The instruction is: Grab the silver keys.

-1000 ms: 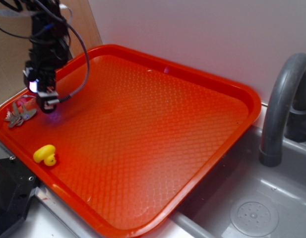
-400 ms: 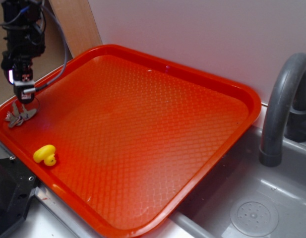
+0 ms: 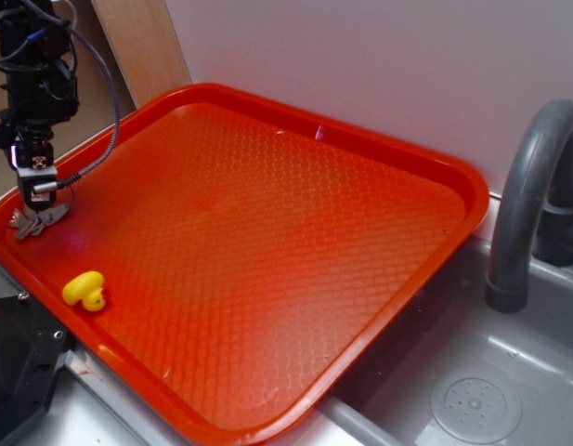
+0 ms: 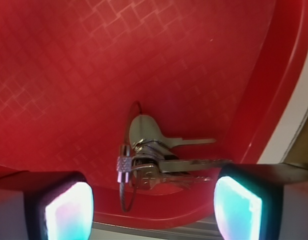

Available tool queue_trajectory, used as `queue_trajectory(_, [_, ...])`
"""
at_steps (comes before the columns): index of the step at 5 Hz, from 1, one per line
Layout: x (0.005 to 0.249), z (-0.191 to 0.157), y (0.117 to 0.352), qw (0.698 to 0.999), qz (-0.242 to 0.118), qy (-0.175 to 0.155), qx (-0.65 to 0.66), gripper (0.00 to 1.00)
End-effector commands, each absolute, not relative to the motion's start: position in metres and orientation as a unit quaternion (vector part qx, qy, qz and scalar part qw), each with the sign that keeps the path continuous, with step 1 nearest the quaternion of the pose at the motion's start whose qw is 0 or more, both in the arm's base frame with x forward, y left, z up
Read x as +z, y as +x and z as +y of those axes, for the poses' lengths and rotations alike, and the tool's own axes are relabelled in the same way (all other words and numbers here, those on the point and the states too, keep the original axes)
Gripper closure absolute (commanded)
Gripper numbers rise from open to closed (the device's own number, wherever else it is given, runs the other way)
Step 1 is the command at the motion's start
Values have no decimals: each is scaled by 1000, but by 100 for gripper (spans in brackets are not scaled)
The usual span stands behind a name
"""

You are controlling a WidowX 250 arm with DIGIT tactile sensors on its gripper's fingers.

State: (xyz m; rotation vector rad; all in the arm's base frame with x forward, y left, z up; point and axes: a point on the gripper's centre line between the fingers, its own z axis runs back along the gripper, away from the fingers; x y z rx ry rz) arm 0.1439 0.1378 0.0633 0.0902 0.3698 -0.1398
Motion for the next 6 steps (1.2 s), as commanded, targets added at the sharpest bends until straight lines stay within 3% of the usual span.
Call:
queue_trajectory(1, [64, 131, 150, 979, 173, 81, -75, 0])
queue_trajectory(2, [59, 129, 152, 978, 173, 82, -79, 12])
queue_trajectory(3, [57, 129, 154, 978, 174, 83, -80, 100])
queue_trajectory(5, [56, 135, 154, 976, 186, 84, -73, 100])
queue_trajectory(6, [60, 132, 155, 977, 176, 90, -77, 100])
